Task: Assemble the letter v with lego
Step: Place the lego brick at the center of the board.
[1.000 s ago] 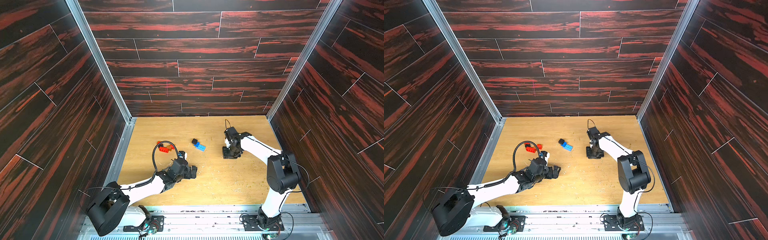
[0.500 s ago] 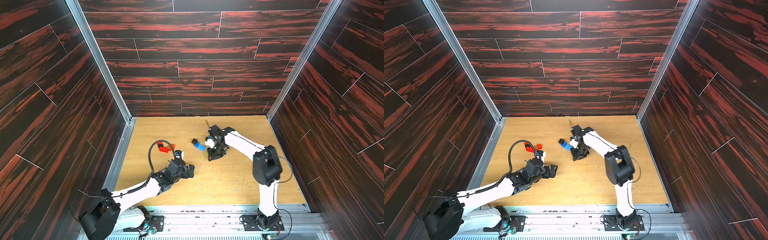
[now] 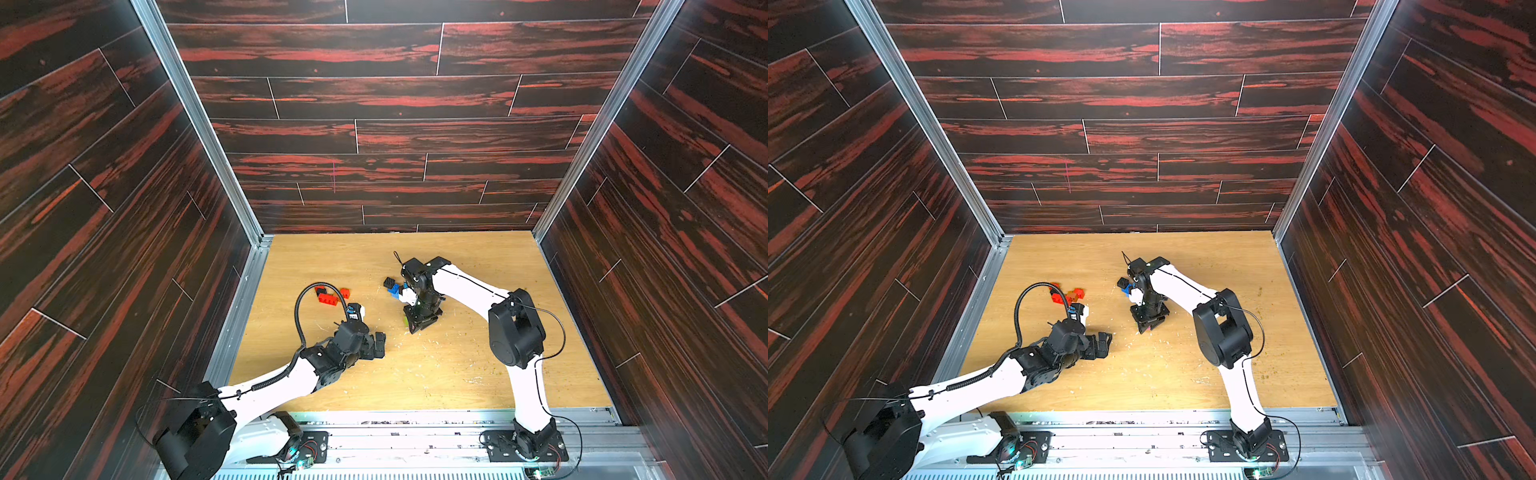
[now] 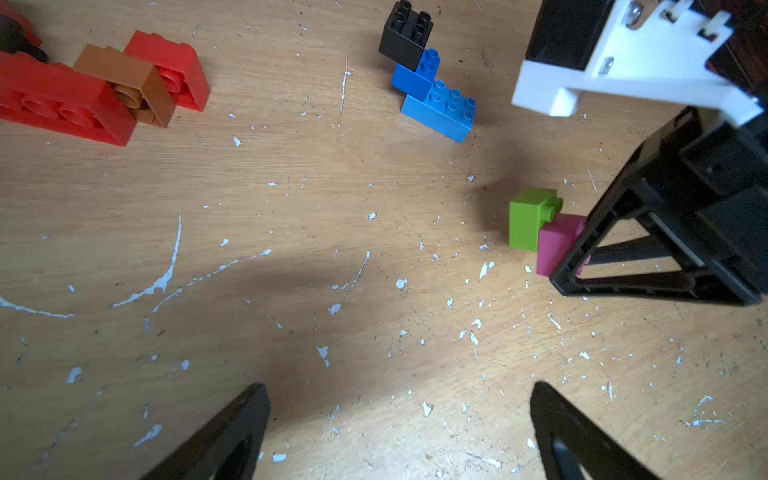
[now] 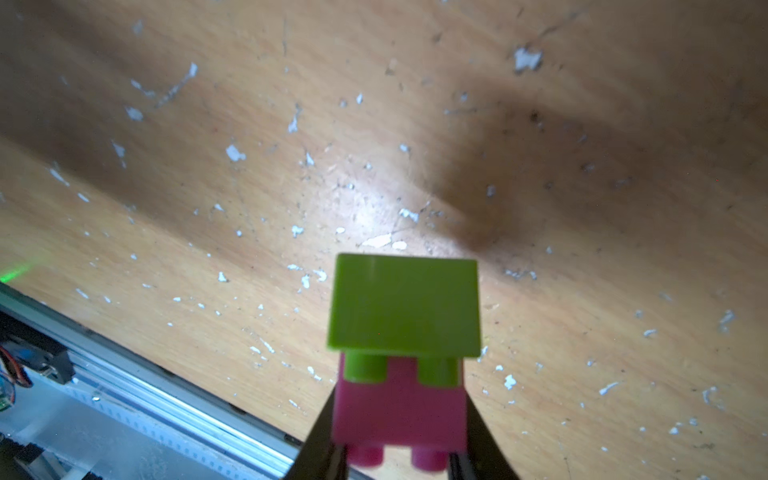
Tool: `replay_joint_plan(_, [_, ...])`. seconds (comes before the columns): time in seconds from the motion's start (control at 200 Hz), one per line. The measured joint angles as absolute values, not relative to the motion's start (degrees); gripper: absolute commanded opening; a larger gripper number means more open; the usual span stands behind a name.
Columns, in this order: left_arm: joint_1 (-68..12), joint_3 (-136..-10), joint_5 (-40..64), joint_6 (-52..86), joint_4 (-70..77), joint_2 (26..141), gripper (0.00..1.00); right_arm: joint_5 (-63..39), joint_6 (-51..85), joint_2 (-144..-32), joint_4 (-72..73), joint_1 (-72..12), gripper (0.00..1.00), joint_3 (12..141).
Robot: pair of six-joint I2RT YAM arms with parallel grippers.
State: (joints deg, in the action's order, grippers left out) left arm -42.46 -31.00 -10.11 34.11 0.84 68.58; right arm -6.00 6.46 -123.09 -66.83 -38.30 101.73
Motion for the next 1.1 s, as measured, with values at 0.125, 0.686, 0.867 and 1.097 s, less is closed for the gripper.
replay_joint_plan(0.125, [-42.46,-30.98,-10.11,34.11,0.82,68.58,1.00,-5.78,6.83,-123.09,-67.94,-38.94,0.20,101.73])
replay_joint_plan(0.686, [-42.46,-30.98,-10.13,34.11,0.60,68.58,1.00,-5.32,7.49,-128.92,-69.65,-39.48,0.27,103.83])
replay_joint_plan(0.867, [-42.46,-30.98,-10.11,34.11,0.58,68.58,1.00,-5.10,8.08,-129.34,-69.36,-39.48,0.45,104.53])
replay_joint_plan(1.097, [-42.46,-30.98,-10.11,34.11,0.60,68.62,1.00,-3.84,8.91,-129.34,-67.31,-39.48,0.71,104.53])
